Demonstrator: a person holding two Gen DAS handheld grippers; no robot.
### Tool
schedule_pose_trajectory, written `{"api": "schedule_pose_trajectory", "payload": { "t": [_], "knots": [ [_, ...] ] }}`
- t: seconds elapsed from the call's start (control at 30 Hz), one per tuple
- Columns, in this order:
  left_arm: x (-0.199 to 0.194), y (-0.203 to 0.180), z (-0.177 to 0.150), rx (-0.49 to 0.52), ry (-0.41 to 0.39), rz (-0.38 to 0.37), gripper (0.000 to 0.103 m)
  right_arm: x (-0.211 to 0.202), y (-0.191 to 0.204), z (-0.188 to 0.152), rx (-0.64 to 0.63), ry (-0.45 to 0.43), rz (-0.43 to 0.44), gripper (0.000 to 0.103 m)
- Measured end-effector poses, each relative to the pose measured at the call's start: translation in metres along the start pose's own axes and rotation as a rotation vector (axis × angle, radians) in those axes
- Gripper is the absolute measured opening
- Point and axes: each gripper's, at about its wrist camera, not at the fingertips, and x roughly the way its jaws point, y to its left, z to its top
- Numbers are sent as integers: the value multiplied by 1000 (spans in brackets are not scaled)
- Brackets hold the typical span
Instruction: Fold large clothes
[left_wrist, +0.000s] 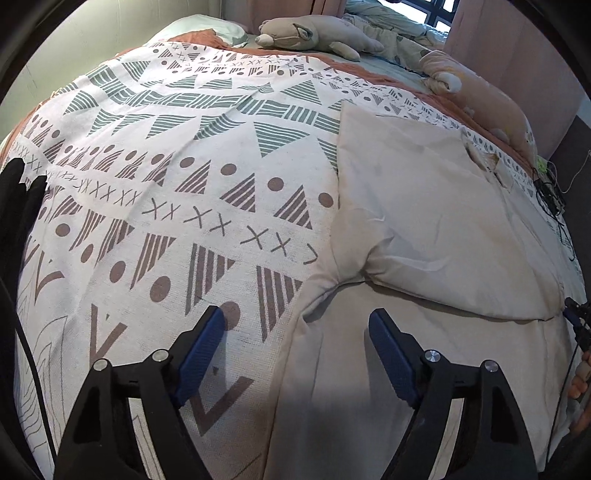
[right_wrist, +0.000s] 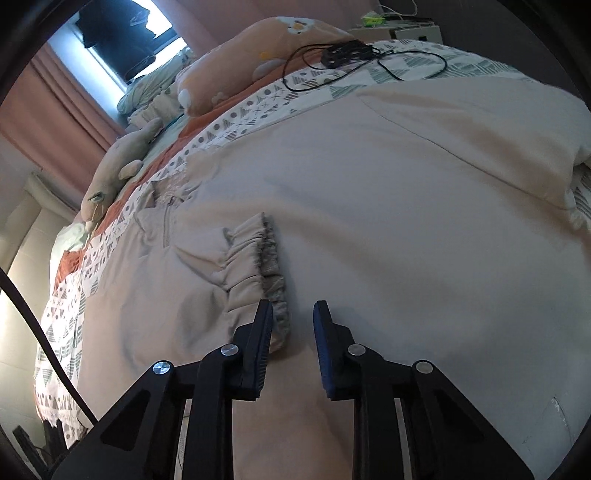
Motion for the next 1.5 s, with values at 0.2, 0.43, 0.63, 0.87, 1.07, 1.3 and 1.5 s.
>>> {"api": "schedule_pose_trajectory", "payload": {
  "t": [0.2,0.43,0.63,0.87,1.07,1.3,1.5],
  "knots": [
    [8,5,7,-30,-9,81,82,6,6,8,36,35,50,35],
    [15,11,13,-45,-11,176,82,-13,26,-13,-97,35,43,84],
    [8,9,13,-48,-27,190,82,22,58,-30,-328,84,-205,84],
    [-22,7,12,-85,-83,136,82,14,41,-13,-269,62,-255,84],
    [-74,-6,18,-161,-172,11,82,-32,22,-5,-179,-21,-129,84],
    [-111,-34,4,-180,-221,-32,82,-73,4,-28,-166,-76,-75,84],
    [-122,-65,-16,-164,-193,-137,82,-118,-21,-51,-137,-129,-71,84]
  ]
}}
